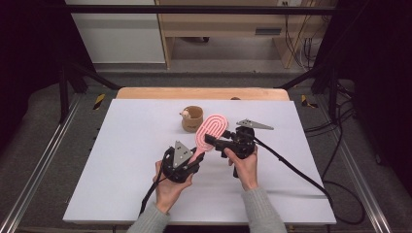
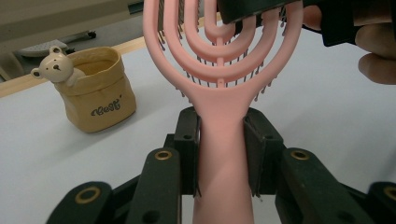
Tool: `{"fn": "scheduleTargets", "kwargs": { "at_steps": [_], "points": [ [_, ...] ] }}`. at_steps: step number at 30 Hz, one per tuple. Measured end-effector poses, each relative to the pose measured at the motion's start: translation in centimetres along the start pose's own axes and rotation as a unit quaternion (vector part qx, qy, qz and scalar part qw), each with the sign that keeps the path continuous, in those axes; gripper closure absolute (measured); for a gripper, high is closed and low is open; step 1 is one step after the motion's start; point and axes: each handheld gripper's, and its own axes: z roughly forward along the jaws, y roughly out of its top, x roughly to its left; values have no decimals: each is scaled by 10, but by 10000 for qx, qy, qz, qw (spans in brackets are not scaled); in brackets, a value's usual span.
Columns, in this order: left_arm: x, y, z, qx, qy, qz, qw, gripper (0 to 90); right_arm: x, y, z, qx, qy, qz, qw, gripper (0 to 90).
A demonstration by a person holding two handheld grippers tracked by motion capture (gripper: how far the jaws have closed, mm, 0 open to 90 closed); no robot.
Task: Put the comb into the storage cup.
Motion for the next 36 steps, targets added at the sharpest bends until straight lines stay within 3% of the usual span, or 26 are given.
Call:
{"fn": "scheduleTargets", "kwargs": {
  "at_steps": [19, 36],
  "points": [
    [-5, -1, 2, -34, 96, 68, 9999, 693, -1, 1, 2, 101, 106, 355, 9993, 447],
    [-7, -1, 2, -104, 152, 106, 9998, 693, -1, 3, 2, 253, 299, 866, 9955, 559]
  ]
}}
